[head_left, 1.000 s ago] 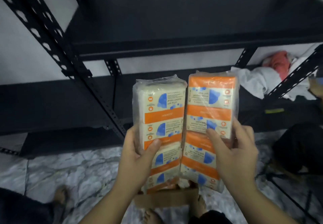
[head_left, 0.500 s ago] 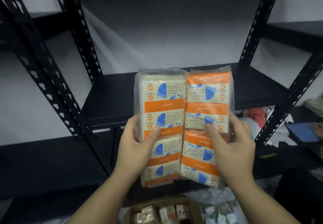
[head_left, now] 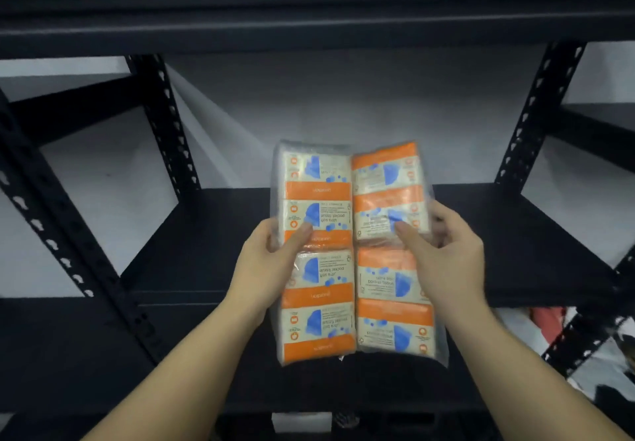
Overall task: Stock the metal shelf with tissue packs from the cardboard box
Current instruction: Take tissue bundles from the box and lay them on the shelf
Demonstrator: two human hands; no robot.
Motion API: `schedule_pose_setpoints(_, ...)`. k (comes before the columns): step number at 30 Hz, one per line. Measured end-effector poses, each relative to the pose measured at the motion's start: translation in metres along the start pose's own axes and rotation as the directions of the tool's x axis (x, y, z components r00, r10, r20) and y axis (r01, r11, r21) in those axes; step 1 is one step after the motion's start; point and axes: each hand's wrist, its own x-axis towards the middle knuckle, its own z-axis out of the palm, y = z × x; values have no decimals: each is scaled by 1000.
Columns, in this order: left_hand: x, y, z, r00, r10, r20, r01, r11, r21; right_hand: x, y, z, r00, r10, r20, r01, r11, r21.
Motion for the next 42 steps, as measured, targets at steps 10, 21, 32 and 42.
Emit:
schedule_pose_setpoints(10, 47, -26, 29, 987, -75, -142, 98, 981, 166, 65, 51, 1, 938, 83, 336, -9, 977, -215)
schedule_pose_setpoints(21, 37, -25, 41, 989, 73, 126, -145, 523, 840, 43, 33, 0, 890, 81, 448, 301, 633, -713)
schedule_pose_setpoints(32, 96, -27, -33, 914, -51, 403, -330, 485, 810, 42, 26, 11, 838, 206, 506, 340, 528, -778)
schedule_pose_setpoints(42, 137, -6, -49, 786, -10, 618, -573, 361, 736, 103, 14, -26, 751, 371, 547, 436, 343, -832)
